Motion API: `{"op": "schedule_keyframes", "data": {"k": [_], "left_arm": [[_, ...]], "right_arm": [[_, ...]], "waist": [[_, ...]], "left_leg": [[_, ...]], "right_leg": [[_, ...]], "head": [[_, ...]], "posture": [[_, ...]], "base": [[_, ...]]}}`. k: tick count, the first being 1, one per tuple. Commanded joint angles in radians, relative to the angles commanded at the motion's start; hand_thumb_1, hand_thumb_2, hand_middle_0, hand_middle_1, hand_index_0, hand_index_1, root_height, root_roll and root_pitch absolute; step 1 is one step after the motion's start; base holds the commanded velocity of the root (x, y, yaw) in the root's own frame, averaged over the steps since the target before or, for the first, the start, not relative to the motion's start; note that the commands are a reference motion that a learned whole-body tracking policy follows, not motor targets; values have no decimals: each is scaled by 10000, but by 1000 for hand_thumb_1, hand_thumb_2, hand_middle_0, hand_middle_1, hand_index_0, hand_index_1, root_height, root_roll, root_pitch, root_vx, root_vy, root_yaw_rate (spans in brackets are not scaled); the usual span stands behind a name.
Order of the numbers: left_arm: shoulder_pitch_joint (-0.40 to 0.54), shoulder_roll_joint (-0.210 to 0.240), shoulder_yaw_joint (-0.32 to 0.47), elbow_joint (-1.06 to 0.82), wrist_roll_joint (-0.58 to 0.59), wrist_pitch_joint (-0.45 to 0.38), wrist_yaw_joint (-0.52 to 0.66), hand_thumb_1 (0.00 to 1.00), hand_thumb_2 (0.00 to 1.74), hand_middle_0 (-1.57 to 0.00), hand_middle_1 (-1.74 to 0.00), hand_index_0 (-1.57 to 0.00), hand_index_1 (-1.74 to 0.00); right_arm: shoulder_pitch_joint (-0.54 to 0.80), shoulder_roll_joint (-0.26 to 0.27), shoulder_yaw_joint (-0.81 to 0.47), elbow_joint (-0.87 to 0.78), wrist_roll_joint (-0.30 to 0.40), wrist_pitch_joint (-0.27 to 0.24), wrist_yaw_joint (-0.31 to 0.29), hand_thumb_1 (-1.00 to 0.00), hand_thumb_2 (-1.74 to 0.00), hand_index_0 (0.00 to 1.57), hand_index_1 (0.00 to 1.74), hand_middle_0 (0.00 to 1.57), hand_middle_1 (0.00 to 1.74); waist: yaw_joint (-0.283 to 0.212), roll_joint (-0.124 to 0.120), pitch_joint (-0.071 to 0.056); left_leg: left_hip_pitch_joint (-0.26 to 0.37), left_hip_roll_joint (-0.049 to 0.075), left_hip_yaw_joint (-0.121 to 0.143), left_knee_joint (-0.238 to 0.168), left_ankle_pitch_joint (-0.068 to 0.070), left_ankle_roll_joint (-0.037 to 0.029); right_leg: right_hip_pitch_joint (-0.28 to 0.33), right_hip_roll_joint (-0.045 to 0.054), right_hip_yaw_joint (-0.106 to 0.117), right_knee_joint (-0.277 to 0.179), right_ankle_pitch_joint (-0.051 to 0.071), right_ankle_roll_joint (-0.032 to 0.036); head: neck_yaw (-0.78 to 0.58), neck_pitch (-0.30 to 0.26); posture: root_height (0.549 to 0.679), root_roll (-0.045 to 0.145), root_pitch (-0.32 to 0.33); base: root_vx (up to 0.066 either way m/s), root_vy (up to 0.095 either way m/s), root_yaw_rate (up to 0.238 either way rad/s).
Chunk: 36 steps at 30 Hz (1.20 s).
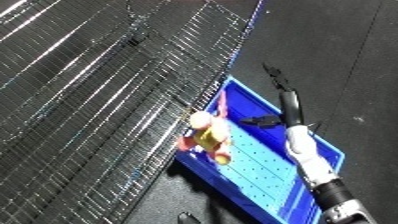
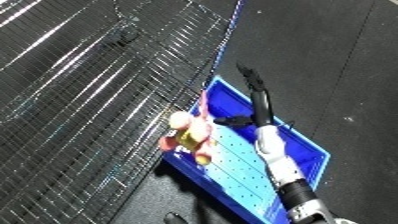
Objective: Pick up the object and place it into the box
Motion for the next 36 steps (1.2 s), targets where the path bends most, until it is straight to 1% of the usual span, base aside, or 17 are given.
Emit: {"op": "schedule_keyframes", "data": {"k": [6, 12, 17, 22, 24, 29, 36], "left_arm": [[125, 7, 99, -57, 66, 59, 64, 1000, 1740, -1570, -1740, -1570, -1740], [207, -10, 73, -110, 109, 131, 75, 1000, 1740, -1570, -1740, -1570, -1740], [209, -6, 92, -152, 132, 160, 65, 1000, 1740, -1570, -1740, -1570, -1740], [305, -15, 154, -181, 12, 147, 41, 1000, 1740, -1570, -1740, -1570, -1740], [355, -6, 171, -163, -63, 161, 20, 1000, 1740, -1570, -1740, -1570, -1740], [390, 56, 186, -57, -147, 225, -40, 1000, 1740, -1570, -1740, -1570, -1740], [346, 60, 310, 46, -243, 240, 52, 1000, 1740, -1570, -1740, -1570, -1740]], "right_arm": [[-26, 54, 277, -625, -373, 78, 83, 0, 0, 0, 0, 0, 0], [-115, 203, 418, -1142, -352, 30, 158, 0, 0, 0, 0, 0, 0], [-108, 288, 674, -1419, -389, 23, 327, 0, 0, 0, 0, 0, 0], [-170, 376, 981, -1782, -308, 29, 577, 0, 0, 0, 0, 0, 0], [-253, 325, 1166, -1950, -304, 57, 737, 0, 0, 0, 0, 0, 0], [-486, 42, 1635, -2335, -465, 150, 1138, 0, 0, 0, 0, 0, 0], [-1030, -403, 2318, -2642, -809, 289, 1470, 0, 0, 0, 0, 0, 0]], "waist": [[71, -66, -1], [108, -94, -13], [161, -113, -25], [254, -211, -44], [321, -283, -54], [546, -428, -68], [976, -629, -90]], "left_leg": [[-28, 33, -1, 12, 9, 7], [-63, 41, -1, 11, 22, 10], [-96, 56, -8, 30, 32, 19], [-124, 94, -43, 66, 40, 23], [-134, 113, -69, 88, 45, 20], [-169, 129, -150, 111, 74, 10], [-245, 121, -344, 173, 136, -10]], "right_leg": [[-62, 37, 13, 74, -7, 11], [-96, 50, 18, 82, -5, 11], [-117, 70, 14, 85, -36, 5], [-108, 104, -16, 101, -48, -3], [-94, 120, -47, 116, -41, -3], [-38, 137, -128, 143, -50, -7], [73, 135, -314, 244, -121, -15]], "head": [[298, -24], [383, -137], [211, -198], [194, -223], [-53, -221], [-649, 245], [-1806, 242]], "posture": [[652, 82, -73], [653, 83, -70], [652, 82, -69], [652, 79, -70], [652, 77, -72], [652, 74, -76], [651, 69, -86]], "base": [[11, -17, 11], [10, -11, 7], [8, -5, 9], [5, -8, 30], [4, -17, 50], [-6, -19, 92], [-11, -25, 172]]}}
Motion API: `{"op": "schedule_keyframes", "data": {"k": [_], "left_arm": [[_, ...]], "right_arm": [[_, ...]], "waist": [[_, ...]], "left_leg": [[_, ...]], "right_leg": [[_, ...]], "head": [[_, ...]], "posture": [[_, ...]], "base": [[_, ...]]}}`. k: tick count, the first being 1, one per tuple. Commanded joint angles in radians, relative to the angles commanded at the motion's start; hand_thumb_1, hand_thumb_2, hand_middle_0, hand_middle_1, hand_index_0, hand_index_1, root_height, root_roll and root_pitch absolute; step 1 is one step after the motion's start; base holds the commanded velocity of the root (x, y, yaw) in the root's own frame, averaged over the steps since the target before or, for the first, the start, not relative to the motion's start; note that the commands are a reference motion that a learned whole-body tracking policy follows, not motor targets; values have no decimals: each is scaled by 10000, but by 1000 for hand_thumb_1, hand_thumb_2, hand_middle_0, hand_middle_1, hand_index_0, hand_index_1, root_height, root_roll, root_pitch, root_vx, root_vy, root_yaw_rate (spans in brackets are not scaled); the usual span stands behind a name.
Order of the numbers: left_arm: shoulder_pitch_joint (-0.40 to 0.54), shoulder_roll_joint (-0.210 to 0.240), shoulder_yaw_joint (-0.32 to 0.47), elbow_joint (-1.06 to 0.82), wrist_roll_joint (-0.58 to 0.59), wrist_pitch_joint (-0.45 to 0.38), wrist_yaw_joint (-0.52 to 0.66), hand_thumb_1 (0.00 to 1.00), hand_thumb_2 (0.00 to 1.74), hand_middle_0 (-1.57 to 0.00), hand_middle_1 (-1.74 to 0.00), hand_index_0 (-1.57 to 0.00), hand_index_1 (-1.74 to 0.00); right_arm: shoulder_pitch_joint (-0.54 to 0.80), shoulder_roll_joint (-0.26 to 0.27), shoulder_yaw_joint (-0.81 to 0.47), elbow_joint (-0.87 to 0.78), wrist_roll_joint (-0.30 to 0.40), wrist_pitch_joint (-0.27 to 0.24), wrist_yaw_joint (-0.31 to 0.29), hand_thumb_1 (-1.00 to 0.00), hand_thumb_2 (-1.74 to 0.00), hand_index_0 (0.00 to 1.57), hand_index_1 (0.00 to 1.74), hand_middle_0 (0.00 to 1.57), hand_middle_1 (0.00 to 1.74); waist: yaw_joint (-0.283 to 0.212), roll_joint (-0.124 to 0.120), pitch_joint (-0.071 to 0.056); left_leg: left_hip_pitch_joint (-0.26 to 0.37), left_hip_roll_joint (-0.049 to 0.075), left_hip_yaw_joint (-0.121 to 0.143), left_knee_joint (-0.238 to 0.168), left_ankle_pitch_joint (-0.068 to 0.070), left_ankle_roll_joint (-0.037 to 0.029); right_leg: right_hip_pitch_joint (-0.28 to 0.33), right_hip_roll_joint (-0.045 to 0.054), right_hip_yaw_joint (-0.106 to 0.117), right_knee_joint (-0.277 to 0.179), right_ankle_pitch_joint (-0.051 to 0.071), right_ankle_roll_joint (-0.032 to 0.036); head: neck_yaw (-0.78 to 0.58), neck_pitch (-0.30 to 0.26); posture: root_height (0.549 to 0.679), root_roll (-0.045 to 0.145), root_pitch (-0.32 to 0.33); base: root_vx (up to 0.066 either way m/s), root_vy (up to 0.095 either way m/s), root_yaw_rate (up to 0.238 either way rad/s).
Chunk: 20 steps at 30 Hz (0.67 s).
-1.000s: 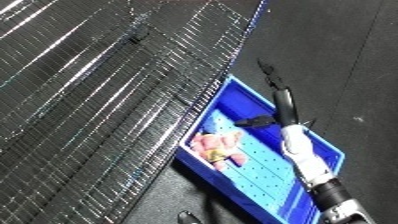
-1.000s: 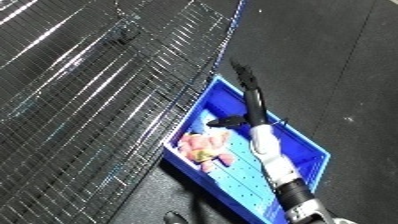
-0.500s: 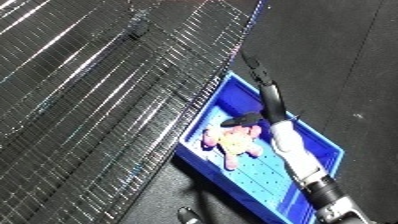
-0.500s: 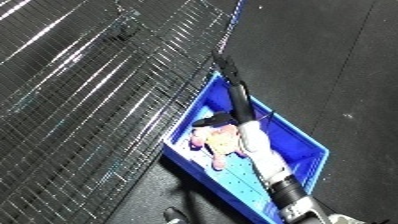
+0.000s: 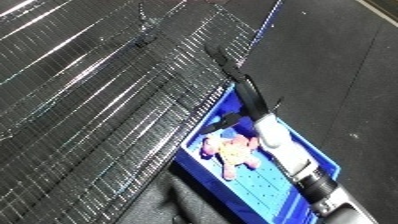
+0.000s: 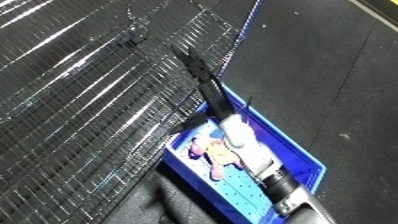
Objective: Pick up the object and place it into the box
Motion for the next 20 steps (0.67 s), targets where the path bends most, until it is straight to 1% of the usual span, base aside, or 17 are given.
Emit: {"op": "schedule_keyframes", "data": {"k": [4, 5, 8, 13, 15, 16, 19, 20], "left_arm": [[-108, -23, 58, -42, -8, -19, 102, 1000, 1740, -1570, -1740, -1570, -1740], [-141, -35, 58, -67, -13, -31, 134, 1000, 1740, -1570, -1740, -1570, -1740], [-219, -102, 53, -124, -30, -57, 217, 1000, 1740, -1570, -1740, -1570, -1740], [-251, -231, 49, -259, -56, -74, 291, 1000, 1740, -1570, -1740, -1570, -1740], [-292, -272, 42, -295, -44, -75, 317, 1000, 1740, -1570, -1740, -1570, -1740], [-317, -291, 43, -319, -38, -79, 333, 1000, 1740, -1570, -1740, -1570, -1740], [-367, -334, 40, -422, -34, -111, 359, 1000, 1740, -1570, -1740, -1570, -1740], [-392, -349, 27, -461, -29, -121, 359, 1000, 1740, -1570, -1740, -1570, -1740]], "right_arm": [[-329, -192, 344, -89, -106, 70, 111, 0, 0, 0, 0, 0, 0], [-400, -209, 438, -111, -96, 80, 144, 0, 0, 0, 0, 0, 0], [-591, -204, 735, -130, -63, 99, 242, 0, 0, 0, 0, 0, 0], [-969, -102, 1381, -104, -75, 173, 442, 0, 0, 0, 0, 0, 0], [-1102, -41, 1631, -91, -85, 199, 513, 0, 0, 0, 0, 0, 0], [-1161, -6, 1743, -88, -88, 214, 540, 0, 0, 0, 0, 0, 0], [-1329, 96, 2003, -93, -46, 222, 565, 0, 0, 0, 0, 0, 0], [-1378, 137, 2087, -83, -28, 219, 565, 0, 0, 0, 0, 0, 0]], "waist": [[198, -156, 44], [247, -204, 58], [382, -332, 83], [618, -500, 119], [707, -563, 126], [754, -589, 137], [872, -646, 186], [911, -663, 202]], "left_leg": [[-75, -23, -117, 17, 54, -9], [-98, -27, -145, 12, 74, -13], [-155, -34, -221, 0, 126, -27], [-215, -50, -356, -104, 250, -54], [-230, -64, -407, -156, 298, -61], [-244, -74, -434, -165, 317, -65], [-316, -102, -508, -136, 345, -67], [-342, -112, -532, -117, 346, -67]], "right_leg": [[19, 12, -75, 69, -29, -8], [21, 19, -92, 86, -38, -13], [34, 39, -143, 117, -68, -31], [62, 47, -253, 141, -126, -58], [66, 43, -299, 161, -152, -63], [59, 40, -318, 179, -166, -67], [6, 33, -362, 263, -206, -86], [-13, 28, -379, 300, -222, -93]], "head": [[-877, -23], [-1406, -65], [-2074, -42], [-4218, 54], [-4857, 274], [-5406, 424], [-6445, 430], [-6976, 482]], "posture": [[650, 66, -89], [650, 66, -90], [650, 65, -91], [650, 65, -92], [650, 65, -92], [649, 65, -92], [649, 65, -91], [648, 65, -91]], "base": [[-12, -24, 190], [-16, -26, 189], [-13, -23, 147], [-8, -19, 128], [-4, -17, 101], [-4, -19, 100], [-8, -15, 76], [-11, -12, 91]]}}
